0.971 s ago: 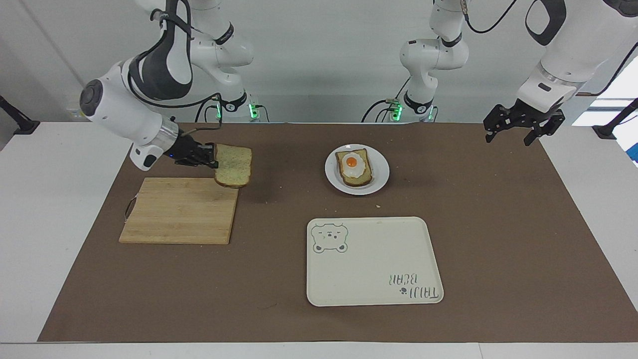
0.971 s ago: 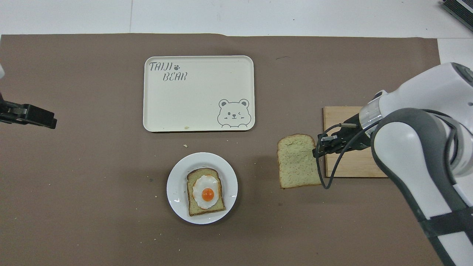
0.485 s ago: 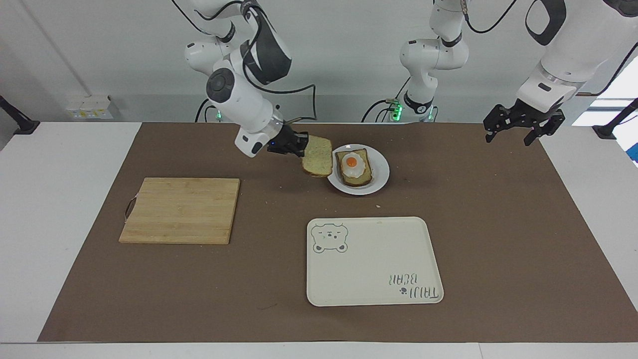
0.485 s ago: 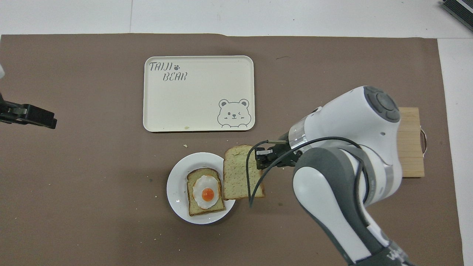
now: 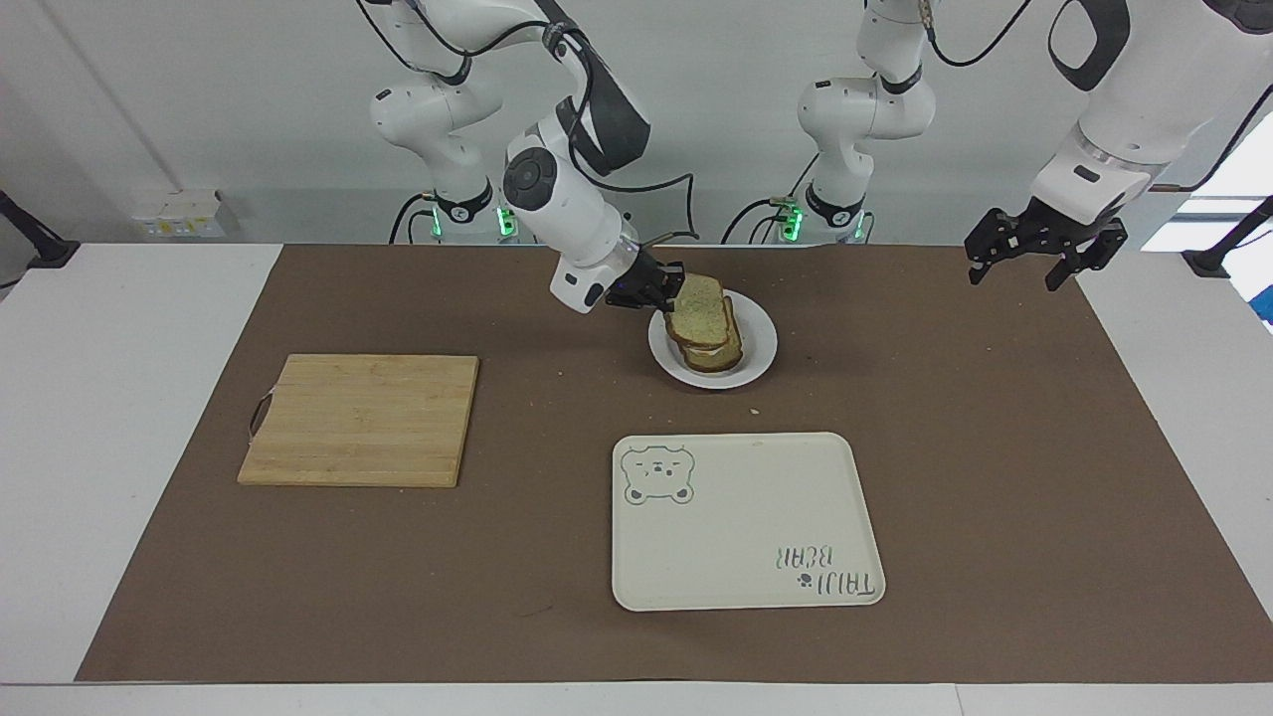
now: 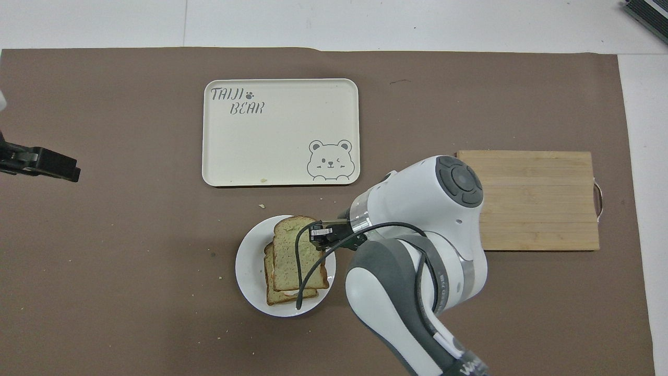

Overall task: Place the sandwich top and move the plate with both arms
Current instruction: 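Lower the bread onto the egg toast and open the right gripper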

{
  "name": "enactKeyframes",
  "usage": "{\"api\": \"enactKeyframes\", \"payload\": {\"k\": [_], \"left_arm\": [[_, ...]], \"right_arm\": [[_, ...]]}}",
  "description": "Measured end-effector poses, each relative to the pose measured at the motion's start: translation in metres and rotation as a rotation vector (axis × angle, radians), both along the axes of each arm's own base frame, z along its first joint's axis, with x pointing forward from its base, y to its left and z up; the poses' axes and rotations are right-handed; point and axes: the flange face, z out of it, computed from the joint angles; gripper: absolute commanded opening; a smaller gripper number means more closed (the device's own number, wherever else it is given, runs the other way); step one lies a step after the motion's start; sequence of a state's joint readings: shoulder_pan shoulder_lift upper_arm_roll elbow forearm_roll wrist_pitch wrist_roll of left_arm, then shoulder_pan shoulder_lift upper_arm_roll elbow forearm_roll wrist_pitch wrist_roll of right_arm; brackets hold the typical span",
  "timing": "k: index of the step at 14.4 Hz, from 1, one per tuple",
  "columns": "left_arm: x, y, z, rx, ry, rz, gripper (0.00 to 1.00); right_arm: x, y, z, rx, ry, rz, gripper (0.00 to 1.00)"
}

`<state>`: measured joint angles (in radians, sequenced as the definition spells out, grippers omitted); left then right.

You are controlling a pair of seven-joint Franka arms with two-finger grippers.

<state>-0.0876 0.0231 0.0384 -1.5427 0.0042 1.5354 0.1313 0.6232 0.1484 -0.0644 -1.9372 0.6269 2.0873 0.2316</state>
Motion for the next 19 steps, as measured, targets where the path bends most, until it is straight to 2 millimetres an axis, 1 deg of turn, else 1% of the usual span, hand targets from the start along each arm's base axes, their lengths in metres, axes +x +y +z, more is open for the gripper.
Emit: {"api": "enactKeyframes", "payload": {"k": [4, 7, 10, 12, 13, 14, 15, 17, 19], "left_arm": [[0.000, 0.000, 0.000, 0.000, 0.000, 0.000, 1.00], [0.000, 0.000, 0.000, 0.000, 0.000, 0.000, 1.00], [0.000, 0.000, 0.000, 0.000, 0.000, 0.000, 1.00], [0.000, 0.000, 0.000, 0.000, 0.000, 0.000, 1.00], [0.000, 0.000, 0.000, 0.000, 0.000, 0.000, 1.00], [0.000, 0.000, 0.000, 0.000, 0.000, 0.000, 1.00], [0.000, 0.000, 0.000, 0.000, 0.000, 0.000, 1.00], [0.000, 0.000, 0.000, 0.000, 0.000, 0.000, 1.00], [0.000, 0.000, 0.000, 0.000, 0.000, 0.000, 1.00]], "right_arm": [[-0.018, 0.032, -0.026, -0.016, -0.019, 0.030, 0.00], [-0.032, 0.047, -0.043, -0.029, -0.032, 0.047, 0.00], [-0.037, 0.047, -0.068, -0.054, -0.033, 0.035, 0.00], [-0.033, 0.043, -0.077, -0.064, -0.028, 0.024, 0.00], [-0.031, 0.041, -0.078, -0.066, -0.026, 0.018, 0.33], [-0.029, 0.039, -0.078, -0.066, -0.026, 0.013, 0.94], [-0.027, 0.036, -0.078, -0.067, -0.026, 0.006, 1.00], [-0.022, 0.030, -0.077, -0.066, -0.029, -0.007, 1.00], [-0.011, 0.022, -0.070, -0.061, -0.045, -0.027, 1.00]]}}
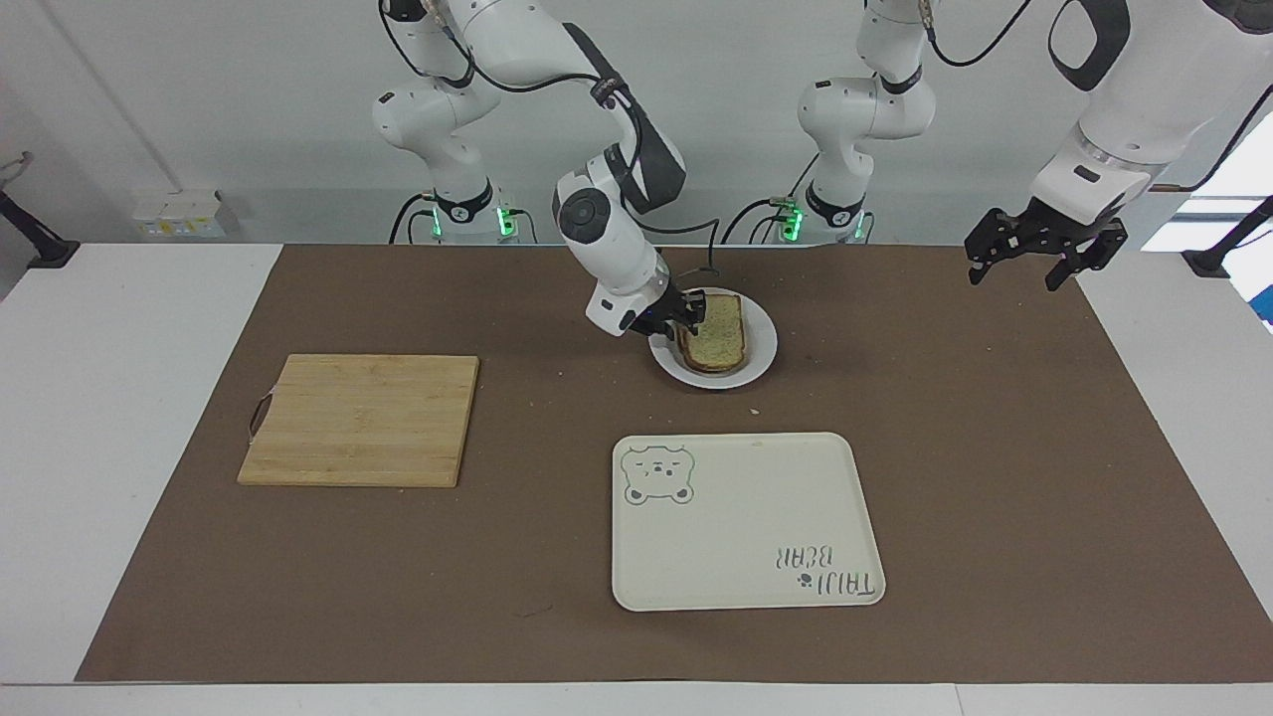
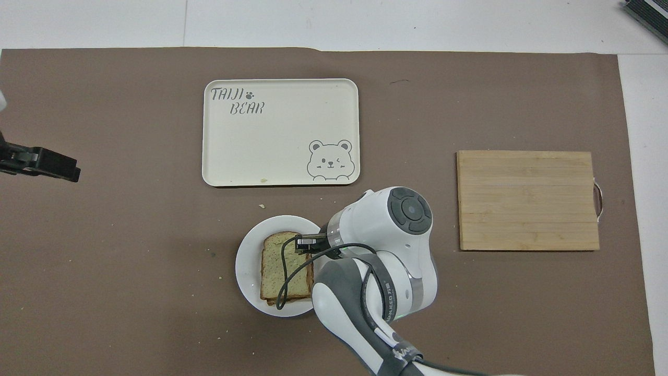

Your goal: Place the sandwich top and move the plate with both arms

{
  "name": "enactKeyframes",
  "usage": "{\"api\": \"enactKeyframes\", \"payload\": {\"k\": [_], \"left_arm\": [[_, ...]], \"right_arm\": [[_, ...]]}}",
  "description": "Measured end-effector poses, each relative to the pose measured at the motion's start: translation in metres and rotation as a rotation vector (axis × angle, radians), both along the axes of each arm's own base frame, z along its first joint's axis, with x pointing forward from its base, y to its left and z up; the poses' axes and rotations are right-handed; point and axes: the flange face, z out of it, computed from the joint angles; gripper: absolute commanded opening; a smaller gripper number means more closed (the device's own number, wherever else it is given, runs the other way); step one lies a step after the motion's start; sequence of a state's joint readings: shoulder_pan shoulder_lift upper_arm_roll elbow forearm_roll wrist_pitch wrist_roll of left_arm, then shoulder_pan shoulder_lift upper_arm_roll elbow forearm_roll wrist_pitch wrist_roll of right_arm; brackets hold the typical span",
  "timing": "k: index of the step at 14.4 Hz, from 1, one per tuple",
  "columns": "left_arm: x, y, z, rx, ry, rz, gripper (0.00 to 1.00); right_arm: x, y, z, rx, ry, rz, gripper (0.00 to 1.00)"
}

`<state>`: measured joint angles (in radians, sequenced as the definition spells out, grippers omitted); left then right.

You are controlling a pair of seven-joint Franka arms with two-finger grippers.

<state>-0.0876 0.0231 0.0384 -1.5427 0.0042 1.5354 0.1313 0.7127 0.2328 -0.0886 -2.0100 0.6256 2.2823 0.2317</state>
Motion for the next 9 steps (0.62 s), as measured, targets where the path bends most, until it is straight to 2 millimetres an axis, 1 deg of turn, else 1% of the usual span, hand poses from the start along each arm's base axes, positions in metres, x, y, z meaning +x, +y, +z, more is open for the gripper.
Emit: {"api": "enactKeyframes", "payload": {"k": [1, 3, 6, 9], "left_arm": [[0.000, 0.000, 0.000, 0.000, 0.000, 0.000, 1.00], [0.000, 0.000, 0.000, 0.000, 0.000, 0.000, 1.00], [0.000, 0.000, 0.000, 0.000, 0.000, 0.000, 1.00], [0.000, 0.000, 0.000, 0.000, 0.000, 0.000, 1.00]], "right_arm": [[0.008, -0.008, 0.007, -0.006, -0.021, -0.004, 1.00], [0.028, -0.035, 0.026, -0.047, -0.089, 0.000, 1.00], [0.053, -0.087, 0.053, -0.105, -0.150, -0.022, 1.00], [0.065, -0.139, 0.083, -0.185, -0.125, -0.010, 1.00]]}}
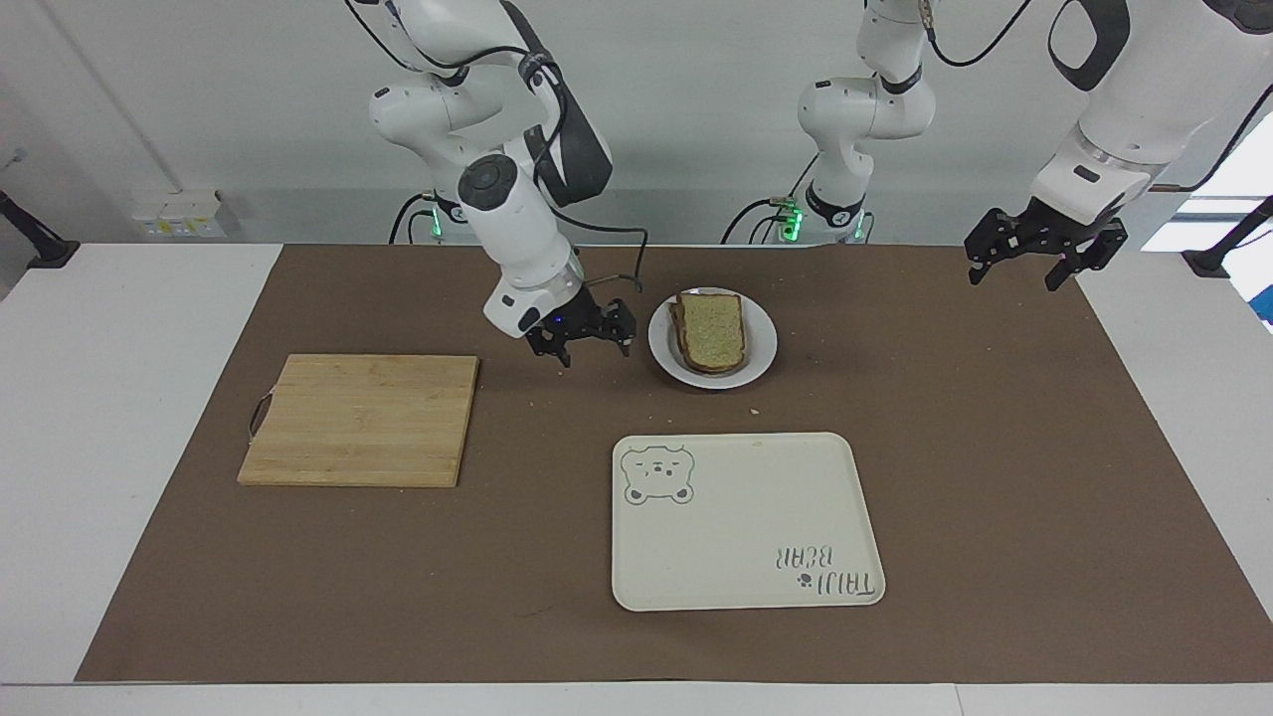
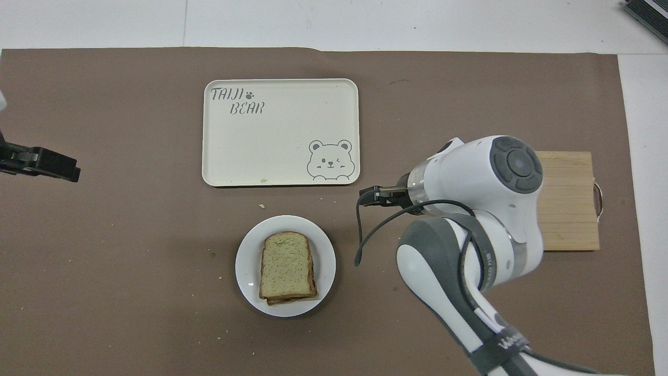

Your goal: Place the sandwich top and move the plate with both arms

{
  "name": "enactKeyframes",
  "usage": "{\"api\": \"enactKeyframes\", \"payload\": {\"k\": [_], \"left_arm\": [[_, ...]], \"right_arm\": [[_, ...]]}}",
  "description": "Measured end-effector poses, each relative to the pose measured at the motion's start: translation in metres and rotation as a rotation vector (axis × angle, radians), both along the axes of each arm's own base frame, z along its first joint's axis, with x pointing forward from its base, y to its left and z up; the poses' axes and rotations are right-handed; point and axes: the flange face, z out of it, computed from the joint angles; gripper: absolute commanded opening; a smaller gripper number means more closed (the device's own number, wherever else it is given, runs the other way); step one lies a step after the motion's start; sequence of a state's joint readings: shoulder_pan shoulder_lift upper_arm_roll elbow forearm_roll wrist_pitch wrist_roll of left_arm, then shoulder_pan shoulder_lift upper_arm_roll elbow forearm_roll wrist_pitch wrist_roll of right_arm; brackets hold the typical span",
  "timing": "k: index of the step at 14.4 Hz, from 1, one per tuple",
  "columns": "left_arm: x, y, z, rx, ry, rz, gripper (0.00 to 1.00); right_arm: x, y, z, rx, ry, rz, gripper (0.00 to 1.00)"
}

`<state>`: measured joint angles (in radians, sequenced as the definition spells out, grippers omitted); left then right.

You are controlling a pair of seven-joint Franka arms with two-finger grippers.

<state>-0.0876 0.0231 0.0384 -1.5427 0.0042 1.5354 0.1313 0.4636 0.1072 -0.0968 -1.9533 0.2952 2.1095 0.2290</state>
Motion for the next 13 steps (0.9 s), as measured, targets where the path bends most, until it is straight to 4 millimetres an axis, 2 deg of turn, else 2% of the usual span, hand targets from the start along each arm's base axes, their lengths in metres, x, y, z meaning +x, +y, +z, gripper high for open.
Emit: {"api": "enactKeyframes", "payload": {"k": [4, 9, 13], "left_arm": [[0.000, 0.000, 0.000, 0.000, 0.000, 0.000, 1.00], [0.000, 0.000, 0.000, 0.000, 0.000, 0.000, 1.00], [0.000, 0.000, 0.000, 0.000, 0.000, 0.000, 1.00]], "right_arm": [[0.004, -0.060, 0.036, -0.113, 0.068, -0.004, 1.00], [0.004, -0.131, 0.074, -0.172, 0.046, -0.074, 1.00], [0.001, -0.176, 0.103, -0.208, -0.009, -0.086, 1.00]]}}
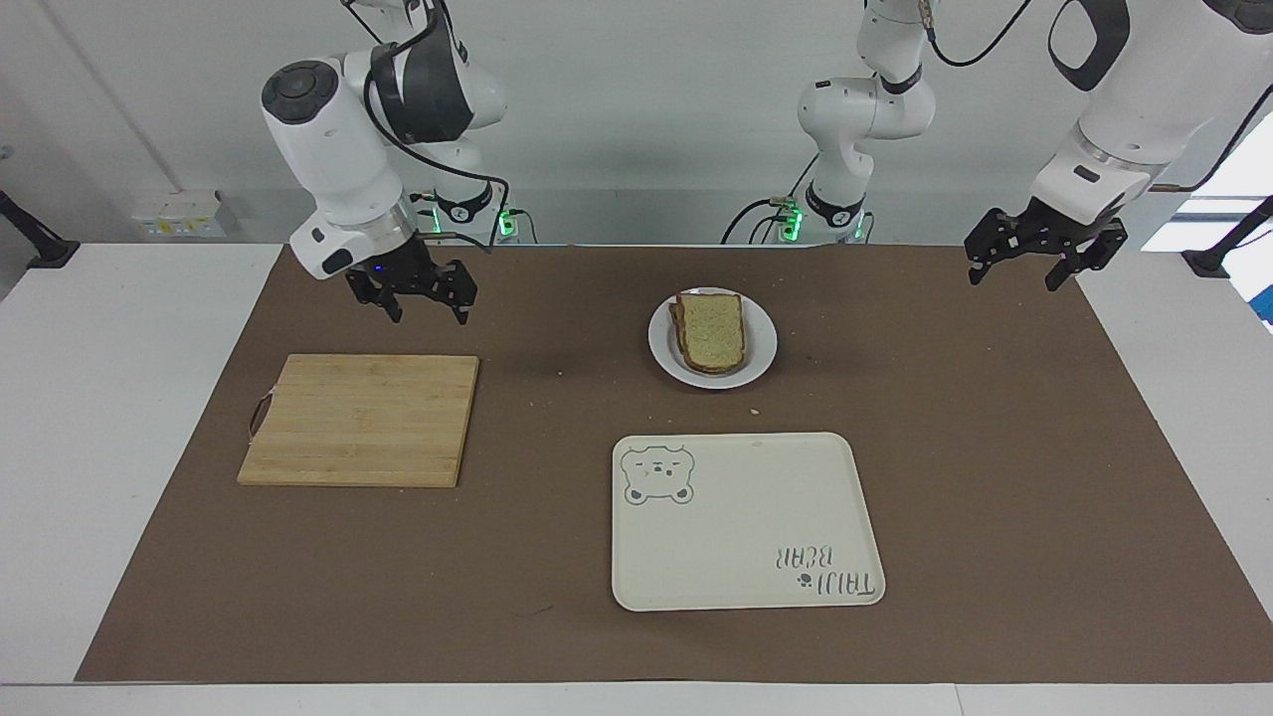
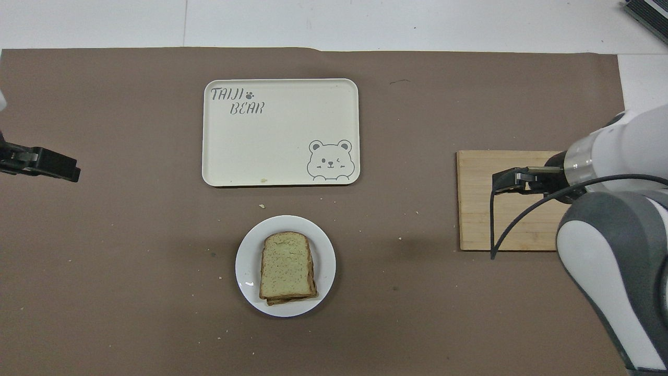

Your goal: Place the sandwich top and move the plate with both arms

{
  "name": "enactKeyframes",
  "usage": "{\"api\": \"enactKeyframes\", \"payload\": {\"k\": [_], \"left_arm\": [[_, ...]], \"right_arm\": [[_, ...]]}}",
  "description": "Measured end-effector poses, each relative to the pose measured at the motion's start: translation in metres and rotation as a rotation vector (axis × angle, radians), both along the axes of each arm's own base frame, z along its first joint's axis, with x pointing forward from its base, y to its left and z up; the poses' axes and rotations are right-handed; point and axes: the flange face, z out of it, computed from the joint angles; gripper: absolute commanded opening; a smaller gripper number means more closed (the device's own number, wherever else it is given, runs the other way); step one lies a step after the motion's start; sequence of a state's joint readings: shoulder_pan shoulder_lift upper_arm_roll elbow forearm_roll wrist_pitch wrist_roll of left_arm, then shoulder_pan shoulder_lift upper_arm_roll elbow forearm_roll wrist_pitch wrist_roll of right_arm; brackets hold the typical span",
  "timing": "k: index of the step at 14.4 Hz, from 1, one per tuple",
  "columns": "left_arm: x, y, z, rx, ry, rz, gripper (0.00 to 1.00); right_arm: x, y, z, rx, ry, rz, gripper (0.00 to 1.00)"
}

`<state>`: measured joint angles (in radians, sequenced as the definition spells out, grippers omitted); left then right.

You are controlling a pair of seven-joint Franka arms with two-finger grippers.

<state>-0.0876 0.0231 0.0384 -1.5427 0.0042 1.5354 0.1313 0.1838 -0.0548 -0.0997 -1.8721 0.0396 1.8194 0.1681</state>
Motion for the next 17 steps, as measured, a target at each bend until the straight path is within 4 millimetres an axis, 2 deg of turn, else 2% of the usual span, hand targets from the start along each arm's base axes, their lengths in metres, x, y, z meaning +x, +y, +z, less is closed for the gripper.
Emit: {"api": "enactKeyframes", "payload": {"k": [5, 13, 17], "left_arm": [[0.000, 0.000, 0.000, 0.000, 0.000, 0.000, 1.00], [0.000, 0.000, 0.000, 0.000, 0.000, 0.000, 1.00], [0.000, 0.000, 0.000, 0.000, 0.000, 0.000, 1.00]], "right_arm": [[0.004, -0.036, 0.043, -0.020, -0.066, -0.034, 1.00], [-0.013, -0.044, 0.122, -0.023, -0.044, 0.017, 1.00], [-0.019, -0.046, 0.127, -0.023, -0.015, 0.020, 1.00]]}}
